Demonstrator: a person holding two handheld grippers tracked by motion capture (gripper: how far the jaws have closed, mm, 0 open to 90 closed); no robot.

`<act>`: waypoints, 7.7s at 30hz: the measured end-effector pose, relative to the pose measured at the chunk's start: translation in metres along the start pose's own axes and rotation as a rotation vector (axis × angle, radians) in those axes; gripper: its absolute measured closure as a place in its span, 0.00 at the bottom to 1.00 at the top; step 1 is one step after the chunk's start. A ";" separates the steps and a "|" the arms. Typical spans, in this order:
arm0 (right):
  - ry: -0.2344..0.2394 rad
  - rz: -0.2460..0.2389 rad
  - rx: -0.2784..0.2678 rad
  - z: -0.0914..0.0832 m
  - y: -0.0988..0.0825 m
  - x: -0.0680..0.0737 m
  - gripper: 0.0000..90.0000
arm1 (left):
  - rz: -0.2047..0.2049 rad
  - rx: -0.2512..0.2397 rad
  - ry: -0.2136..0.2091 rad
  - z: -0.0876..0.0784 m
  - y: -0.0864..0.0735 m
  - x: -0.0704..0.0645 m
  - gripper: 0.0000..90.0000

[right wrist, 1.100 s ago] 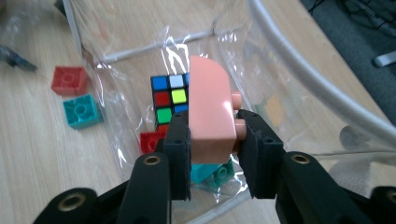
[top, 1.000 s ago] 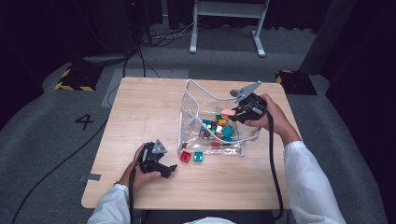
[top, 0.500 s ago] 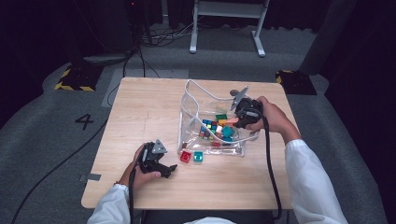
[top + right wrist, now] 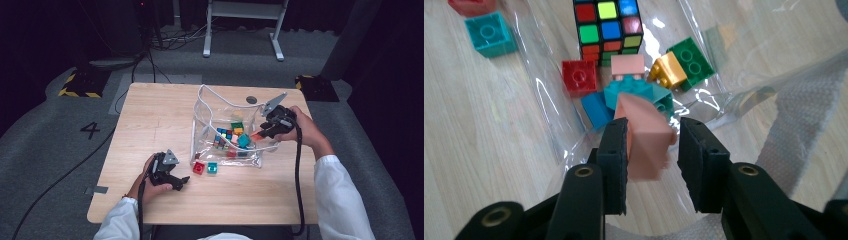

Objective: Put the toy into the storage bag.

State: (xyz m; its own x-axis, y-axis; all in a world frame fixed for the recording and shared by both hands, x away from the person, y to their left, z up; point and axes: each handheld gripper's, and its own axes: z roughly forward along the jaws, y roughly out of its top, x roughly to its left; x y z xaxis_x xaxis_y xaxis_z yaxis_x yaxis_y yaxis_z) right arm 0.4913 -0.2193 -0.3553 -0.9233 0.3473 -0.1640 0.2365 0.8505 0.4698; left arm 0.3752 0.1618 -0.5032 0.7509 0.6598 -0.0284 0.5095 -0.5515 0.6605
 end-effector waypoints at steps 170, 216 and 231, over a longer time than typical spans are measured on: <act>0.081 0.056 -0.366 0.133 -0.005 0.153 0.66 | 0.000 -0.001 0.001 0.000 0.000 0.000 0.05; -0.023 0.202 -0.371 0.041 -0.143 0.118 0.66 | -0.001 -0.002 0.003 0.000 0.000 0.000 0.05; -0.154 0.307 -0.421 0.009 -0.171 0.084 0.66 | -0.005 0.003 0.005 -0.001 0.000 -0.001 0.05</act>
State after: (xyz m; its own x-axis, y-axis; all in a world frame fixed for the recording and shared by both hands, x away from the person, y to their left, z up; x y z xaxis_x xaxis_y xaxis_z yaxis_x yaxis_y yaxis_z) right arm 0.3761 -0.3316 -0.4572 -0.7685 0.6355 -0.0747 0.3177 0.4803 0.8176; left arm 0.3742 0.1618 -0.5031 0.7459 0.6655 -0.0279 0.5147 -0.5492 0.6583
